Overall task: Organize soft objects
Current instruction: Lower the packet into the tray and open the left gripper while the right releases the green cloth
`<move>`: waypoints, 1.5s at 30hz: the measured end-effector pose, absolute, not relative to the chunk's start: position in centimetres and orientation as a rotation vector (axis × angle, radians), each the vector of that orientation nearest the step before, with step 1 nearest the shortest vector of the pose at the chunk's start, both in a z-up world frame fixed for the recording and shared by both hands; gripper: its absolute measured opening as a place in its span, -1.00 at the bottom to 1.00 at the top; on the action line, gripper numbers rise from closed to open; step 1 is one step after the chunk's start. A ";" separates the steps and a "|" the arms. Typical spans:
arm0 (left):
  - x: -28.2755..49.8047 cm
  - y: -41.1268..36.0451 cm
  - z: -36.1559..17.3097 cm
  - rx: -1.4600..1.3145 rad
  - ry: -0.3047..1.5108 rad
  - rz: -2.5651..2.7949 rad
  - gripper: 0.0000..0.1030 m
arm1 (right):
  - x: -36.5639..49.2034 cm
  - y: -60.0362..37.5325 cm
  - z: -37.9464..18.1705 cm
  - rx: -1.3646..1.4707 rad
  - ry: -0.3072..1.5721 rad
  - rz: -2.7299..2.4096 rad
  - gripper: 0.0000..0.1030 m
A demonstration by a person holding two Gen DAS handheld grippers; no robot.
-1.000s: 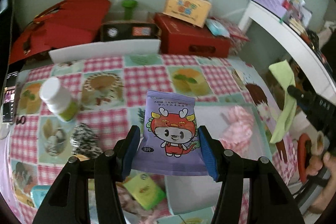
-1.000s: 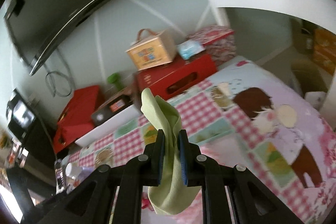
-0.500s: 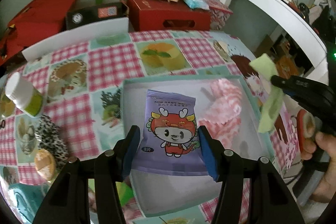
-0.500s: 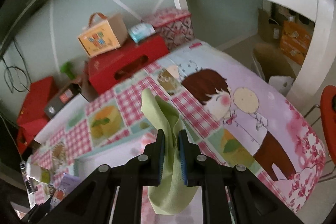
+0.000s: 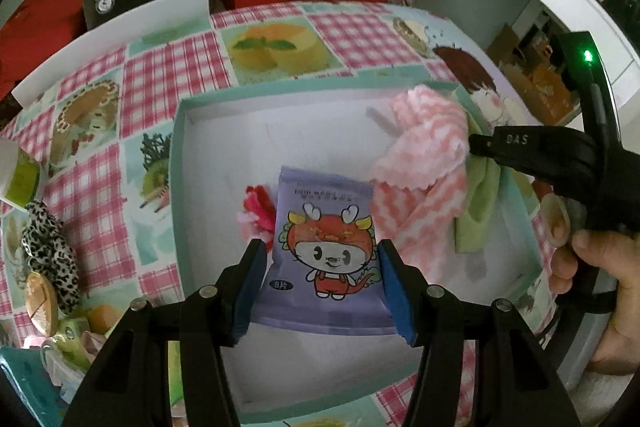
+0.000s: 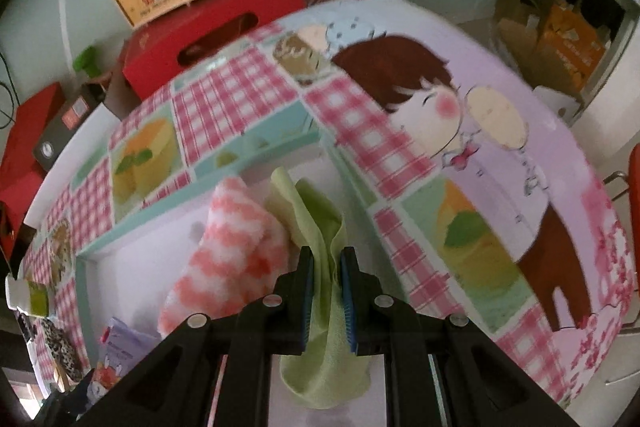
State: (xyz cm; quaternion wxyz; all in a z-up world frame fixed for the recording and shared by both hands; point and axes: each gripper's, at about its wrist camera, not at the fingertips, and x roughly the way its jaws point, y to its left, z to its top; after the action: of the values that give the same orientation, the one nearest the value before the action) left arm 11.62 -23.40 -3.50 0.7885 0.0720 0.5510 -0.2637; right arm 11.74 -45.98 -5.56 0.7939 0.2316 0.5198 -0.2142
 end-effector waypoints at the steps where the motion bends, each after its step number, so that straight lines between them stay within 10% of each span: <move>1: 11.6 -23.5 -3.7 0.160 1.193 -0.565 0.12 | 11.8 -45.9 -5.9 0.502 1.128 -0.453 -0.72; 18: 11.8 -24.3 -6.6 0.203 1.283 -0.526 0.13 | 13.2 -43.6 -6.5 0.468 1.169 -0.392 -0.66; 24: 11.8 -24.4 -6.0 0.204 1.296 -0.539 0.15 | 13.4 -43.6 -6.2 0.430 1.179 -0.414 -0.17; 41: 12.2 -22.0 -0.9 0.102 1.221 -0.534 0.30 | 13.6 -42.3 -2.6 0.326 1.119 -0.452 0.30; 45: 13.3 -20.9 -1.3 0.065 1.216 -0.478 0.74 | 13.8 -41.7 -2.5 0.307 1.119 -0.448 0.40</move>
State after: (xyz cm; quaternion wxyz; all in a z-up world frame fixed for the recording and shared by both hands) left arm 13.28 -20.93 -1.29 0.7935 0.0303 0.5656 -0.2225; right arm 13.81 -41.66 -2.47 0.8128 0.1439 0.5241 -0.2098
